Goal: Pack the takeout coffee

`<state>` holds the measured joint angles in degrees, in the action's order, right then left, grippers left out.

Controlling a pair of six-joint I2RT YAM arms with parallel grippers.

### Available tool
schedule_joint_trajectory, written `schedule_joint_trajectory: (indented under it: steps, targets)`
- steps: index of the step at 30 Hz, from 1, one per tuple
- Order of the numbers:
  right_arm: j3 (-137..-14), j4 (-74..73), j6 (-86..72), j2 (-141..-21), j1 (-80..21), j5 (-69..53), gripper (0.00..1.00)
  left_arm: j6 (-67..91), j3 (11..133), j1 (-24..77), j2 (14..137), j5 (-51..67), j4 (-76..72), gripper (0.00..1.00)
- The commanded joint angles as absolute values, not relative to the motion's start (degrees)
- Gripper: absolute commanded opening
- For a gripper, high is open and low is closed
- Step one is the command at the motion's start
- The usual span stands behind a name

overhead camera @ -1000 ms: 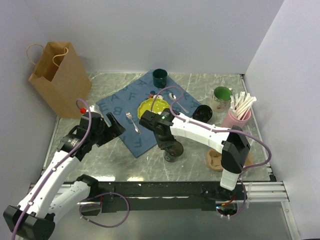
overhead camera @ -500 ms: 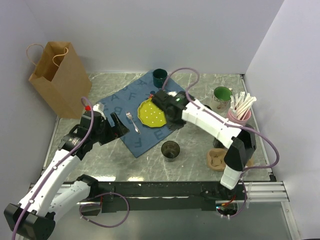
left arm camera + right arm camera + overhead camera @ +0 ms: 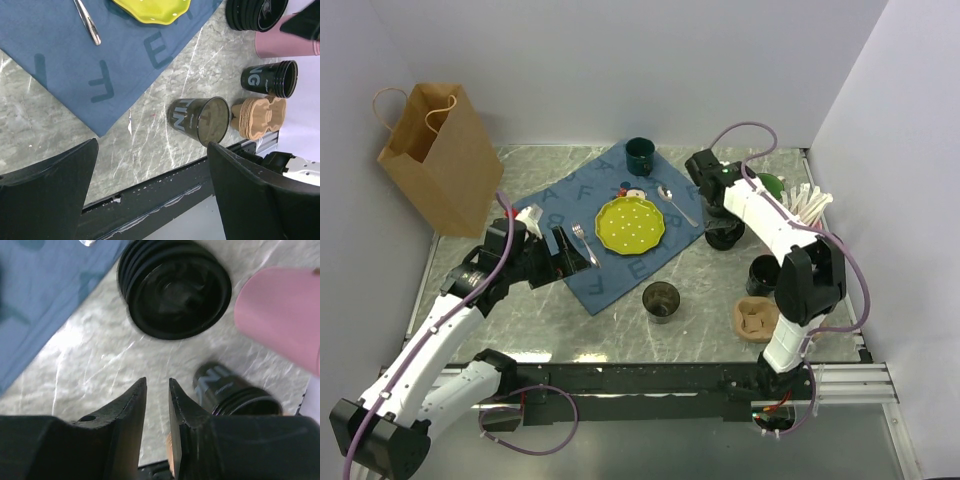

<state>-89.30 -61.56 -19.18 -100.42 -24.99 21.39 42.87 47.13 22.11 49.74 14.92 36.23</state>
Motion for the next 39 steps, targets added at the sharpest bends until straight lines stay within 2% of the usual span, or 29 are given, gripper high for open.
schedule_joint_trajectory:
  steps: [1,9,22,26,33,39]
  targets:
    - [-93.60,-57.74,-16.87,-102.91,-22.16,21.19,0.36,42.01,48.43,22.32,49.83,15.73,35.42,0.97]
    - [-98.52,-57.48,-21.96,-107.14,-19.42,17.40,0.46,41.84,49.39,22.32,50.80,14.51,37.00,0.97]
    - [-107.22,-65.30,-29.61,-115.75,-19.25,21.62,0.45,42.63,48.87,22.32,51.24,13.89,37.18,0.97]
    - [-106.70,-65.65,-30.93,-116.28,-19.25,21.97,0.44,42.71,48.69,22.41,51.33,13.71,37.00,0.97]
    - [-106.08,-64.69,-30.41,-116.28,-19.25,22.06,0.36,42.28,49.66,22.41,52.56,13.71,36.83,0.97]
    - [-104.94,-63.37,-29.97,-115.58,-19.07,20.83,0.36,42.71,49.31,22.32,52.65,14.15,36.30,0.97]
